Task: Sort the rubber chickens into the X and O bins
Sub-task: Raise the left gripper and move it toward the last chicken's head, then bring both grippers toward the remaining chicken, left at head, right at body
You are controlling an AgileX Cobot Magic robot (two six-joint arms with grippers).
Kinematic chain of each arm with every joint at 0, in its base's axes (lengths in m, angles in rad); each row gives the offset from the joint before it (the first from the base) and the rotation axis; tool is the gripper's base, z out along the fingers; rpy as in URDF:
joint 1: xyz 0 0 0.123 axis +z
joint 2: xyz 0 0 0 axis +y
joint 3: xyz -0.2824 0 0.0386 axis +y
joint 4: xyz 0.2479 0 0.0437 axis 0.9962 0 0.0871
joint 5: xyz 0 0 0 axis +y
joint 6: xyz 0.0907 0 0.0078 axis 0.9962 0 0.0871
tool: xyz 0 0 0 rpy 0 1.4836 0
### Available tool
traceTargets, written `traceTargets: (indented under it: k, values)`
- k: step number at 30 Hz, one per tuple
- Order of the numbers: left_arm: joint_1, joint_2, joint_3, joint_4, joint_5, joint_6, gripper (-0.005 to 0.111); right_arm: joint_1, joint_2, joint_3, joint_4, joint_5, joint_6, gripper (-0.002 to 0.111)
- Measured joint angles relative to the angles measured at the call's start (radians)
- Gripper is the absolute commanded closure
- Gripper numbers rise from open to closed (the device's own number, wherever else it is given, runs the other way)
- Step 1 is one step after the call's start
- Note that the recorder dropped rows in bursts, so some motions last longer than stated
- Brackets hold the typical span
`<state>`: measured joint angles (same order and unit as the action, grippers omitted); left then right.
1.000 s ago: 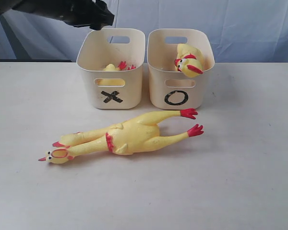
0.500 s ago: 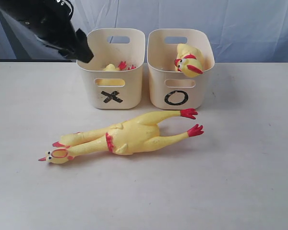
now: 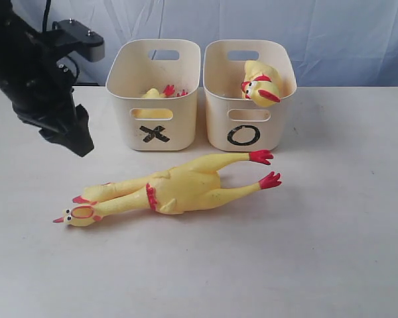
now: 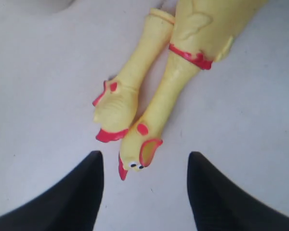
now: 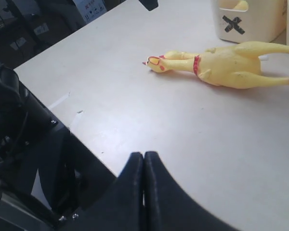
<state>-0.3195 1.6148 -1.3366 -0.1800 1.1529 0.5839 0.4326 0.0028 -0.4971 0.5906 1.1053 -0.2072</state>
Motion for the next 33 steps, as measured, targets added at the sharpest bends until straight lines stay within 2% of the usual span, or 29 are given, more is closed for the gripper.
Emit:
traceTargets:
  k: [12,15,19,24,29,33]
  values:
    - [0.0,-0.11,0.271,-0.004,-0.143,0.019,0.057,0.0,0.0,0.0,0.0,0.042,0.0,0.108]
    - [-0.027,-0.118,0.33,0.007,-0.19,0.023,0.057,0.0,0.0,0.0,0.0,0.043,0.0,0.108]
    - [-0.098,-0.118,0.413,0.04,-0.25,0.021,0.057,0.0,0.0,0.0,0.0,0.041,0.0,0.108]
    - [-0.168,-0.129,0.496,0.081,-0.31,-0.062,0.057,0.0,0.0,0.0,-0.013,-0.014,0.0,0.108]
    - [-0.195,-0.16,0.565,0.105,-0.352,-0.13,0.057,0.0,0.078,0.0,-0.016,-0.027,-0.028,0.108]
    - [-0.197,-0.202,0.596,0.154,-0.371,-0.212,0.057,0.0,0.198,0.0,-0.005,-0.045,-0.124,0.108]
